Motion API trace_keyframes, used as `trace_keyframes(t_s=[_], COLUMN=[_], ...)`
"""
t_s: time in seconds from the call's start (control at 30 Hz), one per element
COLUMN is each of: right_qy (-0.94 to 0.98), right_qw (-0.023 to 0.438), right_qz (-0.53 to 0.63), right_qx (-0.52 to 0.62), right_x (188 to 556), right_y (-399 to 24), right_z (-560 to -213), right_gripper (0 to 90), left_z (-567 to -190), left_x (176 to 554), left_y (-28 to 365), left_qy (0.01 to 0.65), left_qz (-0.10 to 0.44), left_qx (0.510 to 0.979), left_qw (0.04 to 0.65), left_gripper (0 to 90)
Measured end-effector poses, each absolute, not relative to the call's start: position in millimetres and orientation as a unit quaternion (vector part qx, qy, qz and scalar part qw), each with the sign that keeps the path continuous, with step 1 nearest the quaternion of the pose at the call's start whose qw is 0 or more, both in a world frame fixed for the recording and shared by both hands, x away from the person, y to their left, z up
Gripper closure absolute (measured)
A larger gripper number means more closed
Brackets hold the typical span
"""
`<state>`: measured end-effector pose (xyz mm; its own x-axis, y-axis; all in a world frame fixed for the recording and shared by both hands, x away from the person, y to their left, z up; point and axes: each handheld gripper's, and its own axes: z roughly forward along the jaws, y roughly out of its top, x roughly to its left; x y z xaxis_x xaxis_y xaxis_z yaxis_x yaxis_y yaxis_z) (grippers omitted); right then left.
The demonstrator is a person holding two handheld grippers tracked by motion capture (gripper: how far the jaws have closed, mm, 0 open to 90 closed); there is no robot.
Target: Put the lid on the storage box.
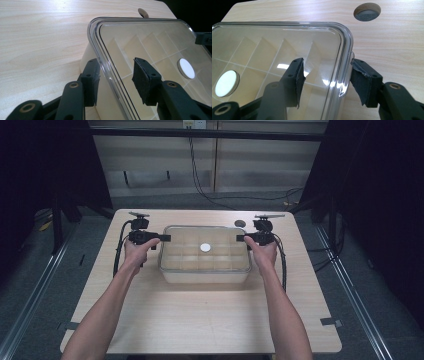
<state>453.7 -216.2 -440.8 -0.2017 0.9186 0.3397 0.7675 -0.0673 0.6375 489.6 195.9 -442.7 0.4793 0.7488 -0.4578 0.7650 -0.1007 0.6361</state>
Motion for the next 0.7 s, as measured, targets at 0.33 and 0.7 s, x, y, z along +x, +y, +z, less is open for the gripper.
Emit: trace_keyframes(t_s=[0.33,0.7], right_qy=[0.668,0.668], right_qw=[0.103,0.116], right_qz=[0.385,0.425], right_qx=[0.628,0.6], right_x=[452.0,433.4], right_y=[-215.1,-219.7], right_z=[-441.7,-426.9], right_gripper=[45.5,32.0], left_z=[-444.5,-429.0], left_x=[485.7,466.5], left_y=[195.3,204.7], left_qy=[0.509,0.495], left_qz=[-0.006,0.01], left_qx=[0.741,0.746], left_qw=[0.438,0.445], left_gripper=[53.1,35.1])
